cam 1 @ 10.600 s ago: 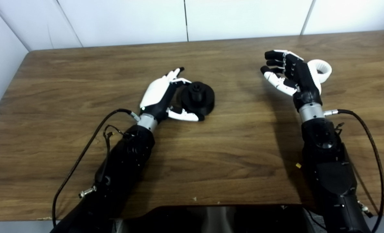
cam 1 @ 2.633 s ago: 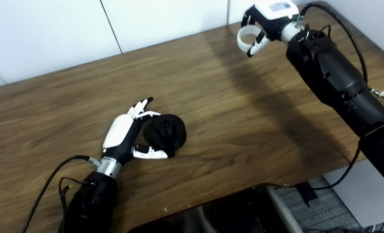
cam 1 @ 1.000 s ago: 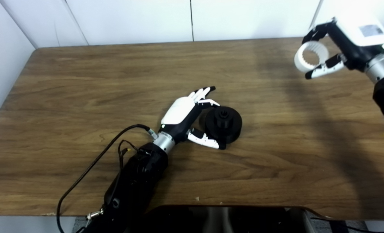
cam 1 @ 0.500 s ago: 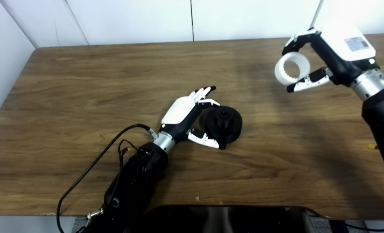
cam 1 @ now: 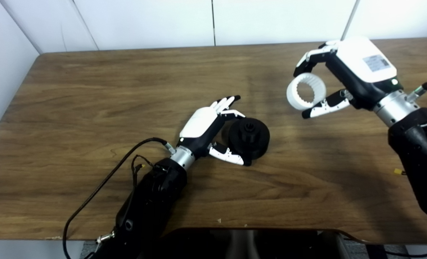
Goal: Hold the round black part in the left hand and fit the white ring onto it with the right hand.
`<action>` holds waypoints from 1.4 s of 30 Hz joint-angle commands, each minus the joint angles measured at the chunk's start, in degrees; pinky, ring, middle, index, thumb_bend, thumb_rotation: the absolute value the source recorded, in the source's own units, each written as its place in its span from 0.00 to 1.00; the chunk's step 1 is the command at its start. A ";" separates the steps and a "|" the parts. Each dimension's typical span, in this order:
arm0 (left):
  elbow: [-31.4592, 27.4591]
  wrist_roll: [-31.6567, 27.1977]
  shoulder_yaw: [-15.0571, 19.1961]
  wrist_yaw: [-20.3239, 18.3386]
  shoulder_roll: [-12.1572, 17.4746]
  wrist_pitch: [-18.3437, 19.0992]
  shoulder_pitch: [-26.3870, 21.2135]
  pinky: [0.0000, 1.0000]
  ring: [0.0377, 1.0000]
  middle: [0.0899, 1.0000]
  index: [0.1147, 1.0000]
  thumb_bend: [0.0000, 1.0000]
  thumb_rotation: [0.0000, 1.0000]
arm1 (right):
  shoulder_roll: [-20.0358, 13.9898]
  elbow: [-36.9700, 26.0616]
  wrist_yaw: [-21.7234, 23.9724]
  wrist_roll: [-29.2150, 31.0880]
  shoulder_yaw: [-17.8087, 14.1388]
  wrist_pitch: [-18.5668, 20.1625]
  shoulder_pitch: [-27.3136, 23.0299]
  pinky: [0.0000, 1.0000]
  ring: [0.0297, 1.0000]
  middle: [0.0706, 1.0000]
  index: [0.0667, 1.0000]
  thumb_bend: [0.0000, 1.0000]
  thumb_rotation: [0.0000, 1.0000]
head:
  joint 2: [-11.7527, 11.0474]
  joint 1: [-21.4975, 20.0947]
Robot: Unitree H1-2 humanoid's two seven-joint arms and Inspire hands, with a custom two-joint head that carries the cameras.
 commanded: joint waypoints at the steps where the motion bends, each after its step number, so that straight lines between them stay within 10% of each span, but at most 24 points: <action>1: 0.36 1.36 -0.88 -0.79 0.08 0.54 -0.78 1.00 1.00 1.00 0.58 1.00 0.31 | 0.66 -2.60 0.29 -0.25 0.09 -0.85 -1.26 0.82 0.65 0.49 0.46 0.52 0.15 | 0.13 0.09; 42: 0.14 1.10 -1.07 -0.86 -0.52 0.77 -0.77 1.00 1.00 1.00 0.58 1.00 0.29 | 8.89 5.16 3.81 -5.21 10.44 -5.47 -4.06 0.81 0.65 0.48 0.46 0.51 0.15 | 0.62 0.57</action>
